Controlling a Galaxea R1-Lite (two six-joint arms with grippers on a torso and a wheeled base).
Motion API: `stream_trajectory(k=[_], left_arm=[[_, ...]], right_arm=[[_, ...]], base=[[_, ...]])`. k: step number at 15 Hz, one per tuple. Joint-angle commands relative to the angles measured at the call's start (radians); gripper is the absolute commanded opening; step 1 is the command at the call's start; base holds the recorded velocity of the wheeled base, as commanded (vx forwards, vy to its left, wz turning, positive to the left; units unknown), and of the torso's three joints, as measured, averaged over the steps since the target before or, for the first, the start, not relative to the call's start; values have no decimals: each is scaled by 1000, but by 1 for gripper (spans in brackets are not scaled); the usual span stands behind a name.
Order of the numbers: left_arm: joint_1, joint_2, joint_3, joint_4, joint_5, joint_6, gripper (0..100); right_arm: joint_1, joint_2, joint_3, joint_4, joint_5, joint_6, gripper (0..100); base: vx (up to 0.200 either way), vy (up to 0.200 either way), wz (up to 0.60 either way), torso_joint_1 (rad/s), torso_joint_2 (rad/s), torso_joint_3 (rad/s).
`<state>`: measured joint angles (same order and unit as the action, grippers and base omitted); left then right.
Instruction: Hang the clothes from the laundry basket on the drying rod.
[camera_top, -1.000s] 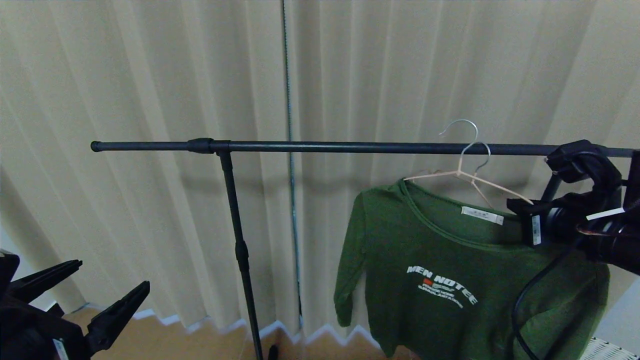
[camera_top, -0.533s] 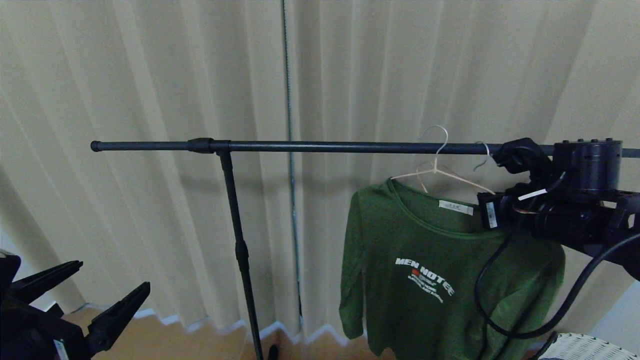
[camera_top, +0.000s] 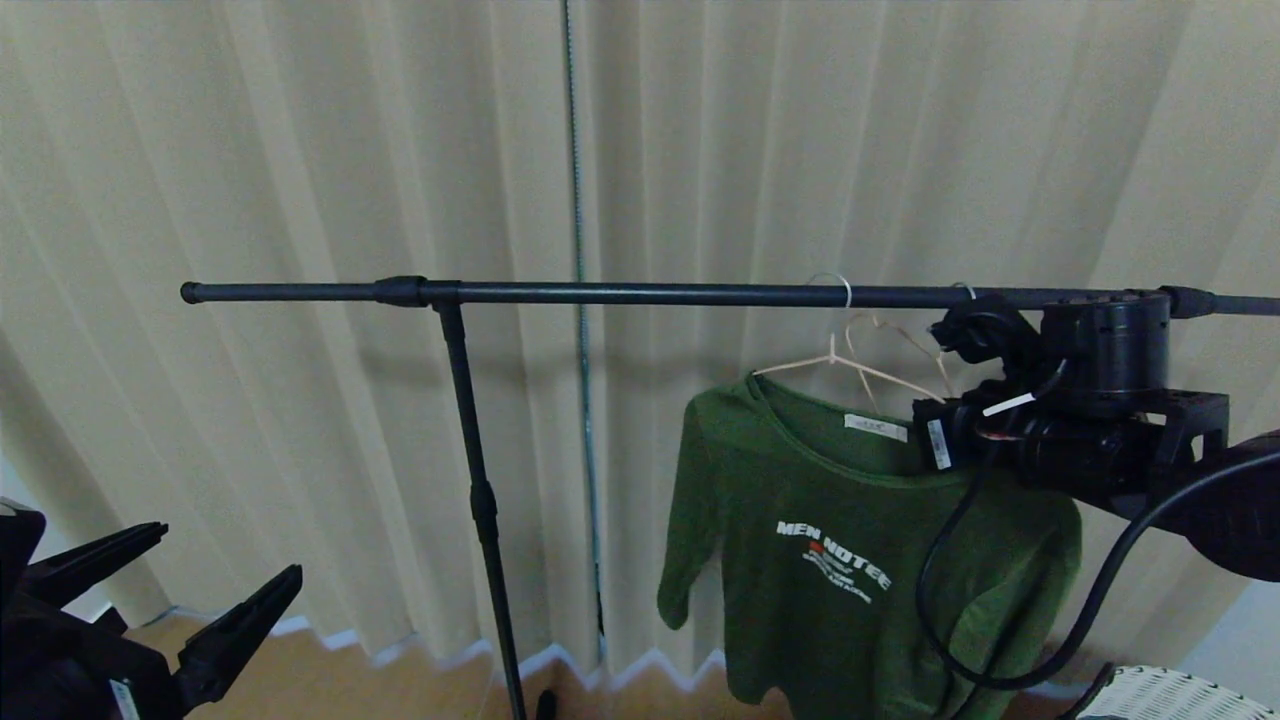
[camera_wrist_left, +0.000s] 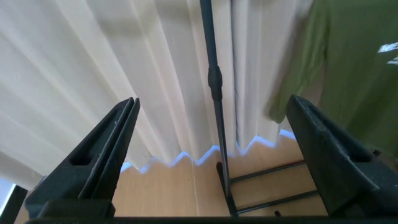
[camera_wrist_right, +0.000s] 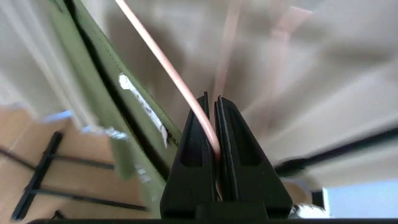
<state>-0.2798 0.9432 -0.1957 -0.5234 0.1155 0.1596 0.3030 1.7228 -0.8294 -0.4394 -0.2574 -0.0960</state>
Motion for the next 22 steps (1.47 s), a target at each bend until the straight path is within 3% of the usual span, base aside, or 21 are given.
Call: stream_trajectory(k=[1,3,4,10,15,22], left_arm=[[2,-1,-2,-1,1,0,100],[2,-1,-2,-1,1,0,100],[2,0,-2,-1,1,0,100],[5,0,-4,-1,1,-2,100],[24,-53,18,-1,6,-9,100],[80,-116,65,3,4,-9,100]], right_arm=[[44,4,1,-1,0,-1,0],[62,0,9,2,-2,-1,0],[62,-2,10,2,-2,-1,100],[61,-45,81,-59,10,65,100],[58,-88,225,-277,38,87,100],[54,-296,357,-285,35,82,100]], base=[[0,0,0,0,0,0],[0,0,0,0,0,0],[0,0,0,0,0,0],[0,0,0,0,0,0],[0,0,0,0,0,0],[0,0,0,0,0,0]])
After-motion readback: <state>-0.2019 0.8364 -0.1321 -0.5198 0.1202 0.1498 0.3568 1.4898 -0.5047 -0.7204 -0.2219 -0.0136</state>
